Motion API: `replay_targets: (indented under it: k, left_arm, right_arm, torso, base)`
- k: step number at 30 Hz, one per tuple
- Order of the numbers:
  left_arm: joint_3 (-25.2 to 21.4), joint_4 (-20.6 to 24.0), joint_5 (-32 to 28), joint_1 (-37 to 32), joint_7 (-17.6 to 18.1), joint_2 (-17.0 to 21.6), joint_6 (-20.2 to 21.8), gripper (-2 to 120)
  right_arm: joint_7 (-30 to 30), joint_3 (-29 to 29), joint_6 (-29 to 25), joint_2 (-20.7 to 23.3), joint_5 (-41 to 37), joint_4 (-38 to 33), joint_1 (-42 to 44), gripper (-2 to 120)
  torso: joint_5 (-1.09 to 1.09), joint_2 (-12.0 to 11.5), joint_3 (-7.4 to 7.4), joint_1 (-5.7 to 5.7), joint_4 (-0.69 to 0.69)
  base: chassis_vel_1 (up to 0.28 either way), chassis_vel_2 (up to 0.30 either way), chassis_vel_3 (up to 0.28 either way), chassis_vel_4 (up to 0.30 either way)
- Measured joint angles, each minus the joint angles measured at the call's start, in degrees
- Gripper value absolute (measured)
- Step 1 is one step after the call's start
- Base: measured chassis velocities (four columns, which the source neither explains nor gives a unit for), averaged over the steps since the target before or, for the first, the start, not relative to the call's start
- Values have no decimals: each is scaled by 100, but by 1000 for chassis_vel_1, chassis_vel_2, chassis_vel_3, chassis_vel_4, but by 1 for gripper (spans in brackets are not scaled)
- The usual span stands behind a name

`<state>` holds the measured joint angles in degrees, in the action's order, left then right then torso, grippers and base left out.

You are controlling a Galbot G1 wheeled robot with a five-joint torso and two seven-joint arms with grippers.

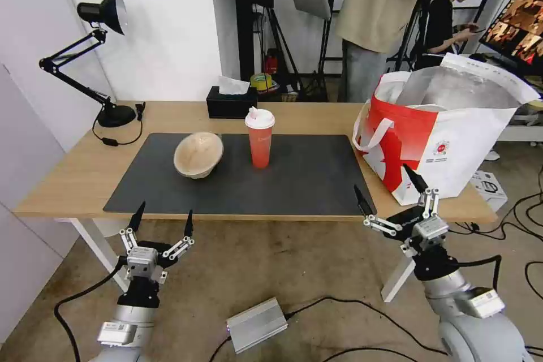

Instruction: Pick up the trash from the table and place it into the takeout bag.

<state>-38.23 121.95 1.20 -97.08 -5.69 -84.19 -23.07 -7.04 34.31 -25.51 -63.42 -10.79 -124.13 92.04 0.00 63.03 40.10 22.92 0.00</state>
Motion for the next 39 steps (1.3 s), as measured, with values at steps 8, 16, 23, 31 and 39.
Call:
replay_targets:
  k: [8, 16, 23, 31, 39]
  left_arm:
    - [-7, -66, -6, 13, 1, 6, 0, 100]
    - [-18, -98, -15, 42, 3, 18, 0, 100]
    - [-15, -106, -15, 65, 4, 6, 2, 100]
    - [-12, -99, 7, 24, 5, -47, 1, 100]
    - [-18, -70, 55, -12, 5, -134, -20, 100]
  right_arm:
    - [-57, -75, -62, -154, 111, 79, 32, 100]
    - [-150, -92, -233, -250, 169, 240, 171, 100]
    - [-180, -163, -321, -313, 195, 387, 186, 100]
    - [-198, -261, -377, -360, 222, 520, 158, 100]
    - [-198, -279, -379, -309, 213, 576, 92, 100]
  torso:
    - [0, 0, 0, 0, 0]
    - [0, 0, 0, 0, 0]
    - [0, 0, 0, 0, 0]
    - [0, 0, 0, 0, 0]
    - [0, 0, 0, 0, 0]
  base:
    - [0, 0, 0, 0]
    - [0, 0, 0, 0]
    - [0, 0, 0, 0]
    - [0, 0, 0, 0]
    - [0, 0, 0, 0]
